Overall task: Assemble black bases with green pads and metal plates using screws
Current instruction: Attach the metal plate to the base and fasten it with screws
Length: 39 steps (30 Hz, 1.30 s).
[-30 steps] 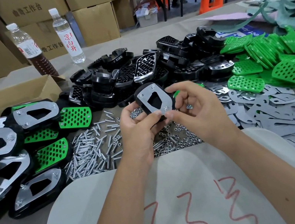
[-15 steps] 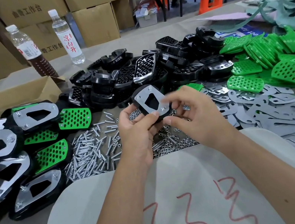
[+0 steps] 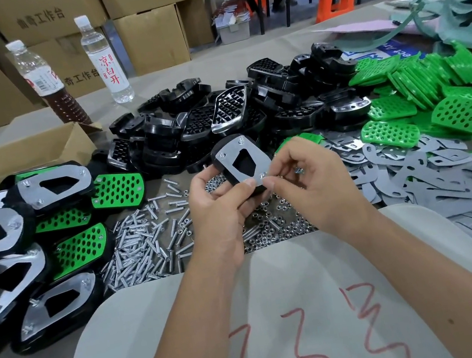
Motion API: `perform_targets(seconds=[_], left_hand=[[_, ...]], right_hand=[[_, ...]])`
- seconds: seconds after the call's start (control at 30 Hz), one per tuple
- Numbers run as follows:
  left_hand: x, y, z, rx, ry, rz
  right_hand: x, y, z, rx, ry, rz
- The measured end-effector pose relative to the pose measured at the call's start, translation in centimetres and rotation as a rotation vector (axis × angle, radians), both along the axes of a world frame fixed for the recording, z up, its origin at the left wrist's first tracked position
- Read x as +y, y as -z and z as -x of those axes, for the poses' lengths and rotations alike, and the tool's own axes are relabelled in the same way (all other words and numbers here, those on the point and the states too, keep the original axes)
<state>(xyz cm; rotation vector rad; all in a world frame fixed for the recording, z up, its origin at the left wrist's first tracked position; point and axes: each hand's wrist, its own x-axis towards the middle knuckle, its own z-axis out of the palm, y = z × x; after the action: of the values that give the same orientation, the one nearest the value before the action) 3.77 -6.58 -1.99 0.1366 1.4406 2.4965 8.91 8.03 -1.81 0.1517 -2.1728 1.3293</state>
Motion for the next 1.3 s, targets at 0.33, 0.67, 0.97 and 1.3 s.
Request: perform_targets(seconds=[0.33,0.67,0.97,1.3], left_hand=[[0.2,0.2,-0.1,0.027,-0.055,0.015],[0.6,0.3,-0.6,0.188,-0.207,0.181],[0.8,0.3,-0.8,0.248,-0.210,0.260],[1.1,-0.2,-1.6,0.292,-0.241,0.304]], right_hand=[[-0.2,0.1,0.2,0.023,0.109,-0.316],[-0.6,-0.1,0.2,-0.108,0.172,-0.616],[-0.9,-0.2,0.2,-0.099,0.276,-0.691],[-1.6,-0.5,0.3,-0.067,0.407,-0.680]])
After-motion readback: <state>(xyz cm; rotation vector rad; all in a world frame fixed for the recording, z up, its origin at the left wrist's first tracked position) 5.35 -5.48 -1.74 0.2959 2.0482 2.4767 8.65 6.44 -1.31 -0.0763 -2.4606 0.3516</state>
